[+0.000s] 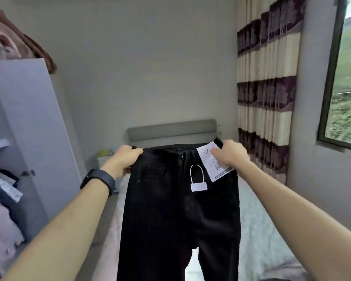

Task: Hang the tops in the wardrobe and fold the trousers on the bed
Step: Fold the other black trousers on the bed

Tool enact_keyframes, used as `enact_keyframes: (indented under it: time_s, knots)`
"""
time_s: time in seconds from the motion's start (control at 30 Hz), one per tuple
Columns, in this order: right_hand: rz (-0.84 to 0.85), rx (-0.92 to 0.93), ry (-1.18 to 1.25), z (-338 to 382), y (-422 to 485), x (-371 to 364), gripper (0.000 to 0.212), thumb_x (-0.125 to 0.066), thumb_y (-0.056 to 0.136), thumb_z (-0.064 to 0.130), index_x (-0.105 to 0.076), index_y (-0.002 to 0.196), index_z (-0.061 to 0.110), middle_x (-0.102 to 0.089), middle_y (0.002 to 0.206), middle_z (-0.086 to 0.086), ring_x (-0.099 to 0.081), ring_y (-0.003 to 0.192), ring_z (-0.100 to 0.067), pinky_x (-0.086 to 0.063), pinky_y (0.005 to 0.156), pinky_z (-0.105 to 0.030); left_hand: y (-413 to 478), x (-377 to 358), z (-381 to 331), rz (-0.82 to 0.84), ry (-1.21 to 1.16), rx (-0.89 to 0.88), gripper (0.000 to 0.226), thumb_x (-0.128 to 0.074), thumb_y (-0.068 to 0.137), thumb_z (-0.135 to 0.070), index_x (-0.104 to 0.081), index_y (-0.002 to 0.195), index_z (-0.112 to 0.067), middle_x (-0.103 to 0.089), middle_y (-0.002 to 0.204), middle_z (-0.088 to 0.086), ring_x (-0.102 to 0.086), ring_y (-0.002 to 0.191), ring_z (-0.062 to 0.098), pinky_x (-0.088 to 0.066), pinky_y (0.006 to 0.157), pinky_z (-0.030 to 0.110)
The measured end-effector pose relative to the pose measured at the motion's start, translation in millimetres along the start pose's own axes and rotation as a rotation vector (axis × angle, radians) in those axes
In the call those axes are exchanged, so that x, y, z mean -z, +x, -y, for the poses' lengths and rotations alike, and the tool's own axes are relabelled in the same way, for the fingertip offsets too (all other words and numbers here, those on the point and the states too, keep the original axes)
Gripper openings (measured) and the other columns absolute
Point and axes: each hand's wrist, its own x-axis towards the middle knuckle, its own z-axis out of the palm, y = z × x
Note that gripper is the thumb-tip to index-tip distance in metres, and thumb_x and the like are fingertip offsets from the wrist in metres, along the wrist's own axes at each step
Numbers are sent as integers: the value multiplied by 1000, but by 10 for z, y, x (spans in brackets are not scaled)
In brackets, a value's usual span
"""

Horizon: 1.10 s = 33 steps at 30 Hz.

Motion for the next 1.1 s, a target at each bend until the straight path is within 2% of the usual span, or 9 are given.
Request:
enact_keyframes:
  time_s: [0.2, 0.3, 0.43, 0.53, 0.67, 0.77, 0.87, 1.0, 1.1]
  knots:
    - [26, -48, 64, -92, -720, -833, 25, -50, 93, 23, -54, 115, 11, -63, 100, -15, -59, 94, -35, -37, 70, -32, -379, -509, 939, 7, -440, 325, 14, -53, 101, -9, -60, 89, -6, -66, 74, 11, -65, 67, 25, -57, 55, 32]
    - [32, -49, 175, -23, -997, -1181, 21, -49, 99, 28, -48, 105, 8, -63, 100, -15, -62, 94, -36, -42, 70, -34, -487, -741, 1199, -53, -570, 358, 7, -58, 99, -12, -58, 95, -7, -66, 92, 14, -66, 80, 31, -59, 64, 40]
    - [55, 115, 305, 155, -1445, -1638, 28, -55, 100, 40, -51, 103, 12, -59, 102, -7, -58, 91, -26, -39, 70, -35, -759, -978, 1414, -26, -616, 260, 13, -73, 92, -29, -70, 95, -16, -75, 90, 7, -74, 73, 22, -58, 56, 30]
    - [96, 184, 440, 257, -1625, -1812, 21, -58, 98, 41, -55, 95, 20, -61, 97, 0, -60, 88, -17, -42, 66, -26, -905, -985, 1504, 73, -641, 161, 17, -76, 90, -30, -77, 102, -18, -79, 94, 3, -76, 84, 17, -59, 65, 24]
    - [164, 190, 545, 271, -1705, -1808, 15, -68, 93, 32, -61, 102, 22, -65, 108, 1, -68, 90, -19, -57, 78, -36, -905, -783, 1529, 168, -571, 86, 24, -75, 91, -27, -77, 111, -14, -79, 94, -3, -75, 89, 10, -61, 76, 27]
    - [186, 219, 589, 251, -1744, -1773, 18, -70, 93, 23, -65, 111, 24, -63, 118, 4, -69, 95, -14, -54, 74, -19, -894, -655, 1516, 288, -551, -9, 30, -77, 89, -28, -75, 117, -17, -78, 106, -1, -73, 100, 12, -59, 81, 25]
    - [219, 275, 688, 299, -1788, -1721, 22, -71, 93, 11, -69, 111, 23, -52, 135, 19, -70, 95, -3, -51, 74, -10, -855, -560, 1468, 348, -500, -99, 31, -84, 82, -30, -78, 111, -21, -78, 105, 2, -74, 99, 17, -58, 84, 26]
    - [456, 300, 748, 255, -1760, -1595, 35, -67, 94, 7, -72, 125, 23, -30, 154, 25, -65, 117, -6, -52, 97, -23, -750, -412, 1387, 237, -301, -172, 14, -72, 84, -23, -81, 91, -32, -79, 93, -1, -74, 95, 20, -58, 84, 32]
    - [395, 179, 811, 145, -1703, -1486, 24, -72, 92, 21, -75, 112, 33, -48, 147, 19, -65, 114, -5, -53, 93, -25, -715, -301, 1366, 243, -185, -217, 28, -67, 86, -9, -78, 87, -35, -79, 91, -3, -74, 95, 20, -60, 80, 31]
